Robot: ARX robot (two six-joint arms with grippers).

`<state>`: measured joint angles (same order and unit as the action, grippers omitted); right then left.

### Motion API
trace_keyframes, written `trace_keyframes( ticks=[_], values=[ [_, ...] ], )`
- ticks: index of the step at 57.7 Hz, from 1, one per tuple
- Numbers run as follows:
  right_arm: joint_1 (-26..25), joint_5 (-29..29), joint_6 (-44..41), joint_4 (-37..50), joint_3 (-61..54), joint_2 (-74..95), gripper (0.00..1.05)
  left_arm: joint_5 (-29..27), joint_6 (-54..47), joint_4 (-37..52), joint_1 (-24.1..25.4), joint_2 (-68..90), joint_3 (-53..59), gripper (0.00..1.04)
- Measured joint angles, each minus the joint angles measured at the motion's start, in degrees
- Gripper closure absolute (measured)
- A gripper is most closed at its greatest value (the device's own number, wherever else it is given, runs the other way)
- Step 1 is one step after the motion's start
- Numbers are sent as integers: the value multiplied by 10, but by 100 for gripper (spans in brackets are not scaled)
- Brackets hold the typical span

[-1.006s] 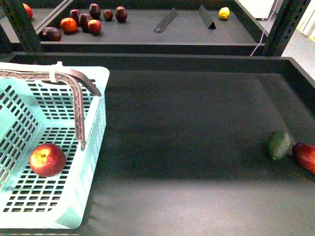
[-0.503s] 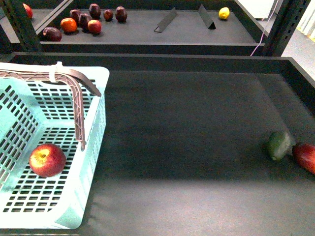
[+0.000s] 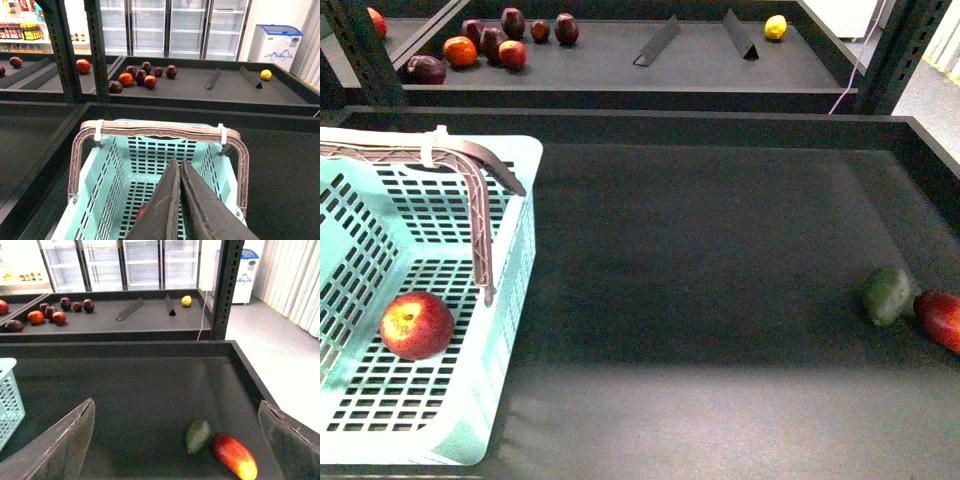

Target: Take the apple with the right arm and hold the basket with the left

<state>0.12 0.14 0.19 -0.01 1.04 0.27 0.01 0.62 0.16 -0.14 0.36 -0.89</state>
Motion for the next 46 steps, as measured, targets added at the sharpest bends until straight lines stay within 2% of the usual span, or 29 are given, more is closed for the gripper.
trace_keyframes(
  ticks=[18,46],
  values=[
    [0,0,0,0,0,0,9,0,0,0,0,0,0,101],
    [0,0,0,0,0,0,9,0,0,0,0,0,0,12]
  ],
)
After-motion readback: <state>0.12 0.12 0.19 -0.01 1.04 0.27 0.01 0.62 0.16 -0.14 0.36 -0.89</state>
